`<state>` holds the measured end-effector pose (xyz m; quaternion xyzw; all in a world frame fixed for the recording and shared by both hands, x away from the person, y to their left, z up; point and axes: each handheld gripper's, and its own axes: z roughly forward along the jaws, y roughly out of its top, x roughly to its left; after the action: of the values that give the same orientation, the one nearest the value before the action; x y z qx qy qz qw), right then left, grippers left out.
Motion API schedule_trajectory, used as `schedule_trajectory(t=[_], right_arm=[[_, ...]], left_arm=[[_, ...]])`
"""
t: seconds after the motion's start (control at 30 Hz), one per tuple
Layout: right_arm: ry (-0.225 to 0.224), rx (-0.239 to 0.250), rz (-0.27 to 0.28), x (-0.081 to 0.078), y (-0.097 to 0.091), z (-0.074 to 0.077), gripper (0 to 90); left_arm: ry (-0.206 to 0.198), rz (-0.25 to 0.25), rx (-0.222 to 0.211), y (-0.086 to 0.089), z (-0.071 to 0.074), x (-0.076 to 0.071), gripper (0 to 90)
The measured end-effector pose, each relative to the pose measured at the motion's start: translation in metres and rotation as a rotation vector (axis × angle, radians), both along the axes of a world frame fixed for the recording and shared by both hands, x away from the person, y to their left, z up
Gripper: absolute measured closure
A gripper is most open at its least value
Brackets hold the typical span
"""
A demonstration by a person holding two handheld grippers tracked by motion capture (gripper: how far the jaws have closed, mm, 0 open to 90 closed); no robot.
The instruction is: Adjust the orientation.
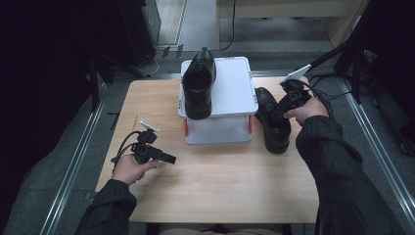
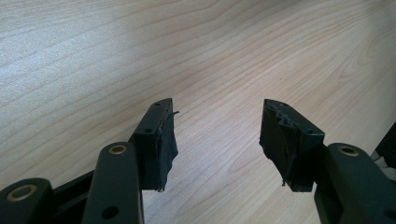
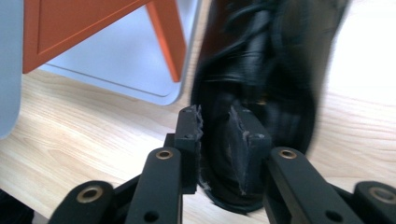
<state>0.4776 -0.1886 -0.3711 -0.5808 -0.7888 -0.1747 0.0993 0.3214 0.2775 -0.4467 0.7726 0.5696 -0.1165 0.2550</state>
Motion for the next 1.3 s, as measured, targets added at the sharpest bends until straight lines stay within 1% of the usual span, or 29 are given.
schedule_trajectory(t=[0.1,0.17,0.23,0.33,0.37,0.5,0.57,0.6,0.77,0.8,0.83,0.87,0.9,0.93,0.97,1.03,1.17,1.3], right_arm=[[-0.008,-0.013,-0.013,0.002,-0.014,-0.001,73.6],[0.003,-0.023,-0.029,0.003,-0.022,-0.004,73.6],[0.01,-0.027,-0.037,0.004,-0.028,-0.008,73.6],[0.019,-0.038,-0.043,0.008,-0.033,-0.017,73.0],[0.025,-0.042,-0.047,0.008,-0.033,-0.019,72.7],[0.042,-0.084,-0.041,0.013,-0.033,-0.033,72.0],[0.042,-0.083,-0.033,0.014,-0.032,-0.039,71.9],[0.051,-0.085,-0.037,0.015,-0.03,-0.043,71.7],[0.068,-0.123,-0.038,0.018,-0.024,-0.061,71.6],[0.071,-0.122,-0.041,0.018,-0.024,-0.064,71.7],[0.076,-0.131,-0.037,0.019,-0.023,-0.067,71.9],[0.071,-0.131,-0.027,0.02,-0.023,-0.07,72.1],[0.075,-0.13,-0.036,0.021,-0.022,-0.072,72.1],[0.077,-0.125,-0.04,0.022,-0.021,-0.073,72.3],[0.069,-0.124,-0.045,0.023,-0.022,-0.074,72.5],[0.073,-0.115,-0.05,0.024,-0.023,-0.074,74.3],[0.089,-0.099,-0.082,0.025,-0.024,-0.074,78.2],[0.106,-0.098,-0.102,0.026,-0.025,-0.074,80.7]], left_arm=[[-0.002,-0.001,-0.001,0.0,0.0,0.0,44.5],[0.0,-0.003,0.0,0.0,0.0,0.0,44.4],[-0.003,-0.008,0.001,0.0,0.0,0.0,44.4],[-0.008,0.002,0.002,0.0,0.001,0.0,44.5],[-0.011,0.004,0.002,0.001,0.001,0.0,44.5],[-0.008,0.001,0.003,0.001,0.001,0.0,44.5],[-0.006,-0.001,0.003,0.0,0.0,0.0,44.5],[-0.006,-0.003,0.004,0.0,0.0,0.0,44.5],[-0.005,-0.009,0.005,0.001,0.0,0.0,44.5],[-0.003,-0.009,0.004,0.0,0.0,0.0,44.5],[-0.004,-0.012,0.005,0.0,0.0,0.0,44.5],[-0.003,-0.013,0.006,0.0,0.0,0.0,44.5],[0.0,-0.015,0.006,-0.001,-0.001,0.0,44.5],[0.002,-0.02,0.009,-0.001,-0.001,0.0,44.5],[0.002,-0.021,0.009,-0.001,-0.001,0.0,44.5],[0.002,-0.021,0.008,-0.001,0.0,0.0,44.5],[0.001,-0.019,0.008,-0.001,-0.001,0.0,44.4],[0.0,-0.019,0.008,-0.001,-0.001,0.0,44.4]])
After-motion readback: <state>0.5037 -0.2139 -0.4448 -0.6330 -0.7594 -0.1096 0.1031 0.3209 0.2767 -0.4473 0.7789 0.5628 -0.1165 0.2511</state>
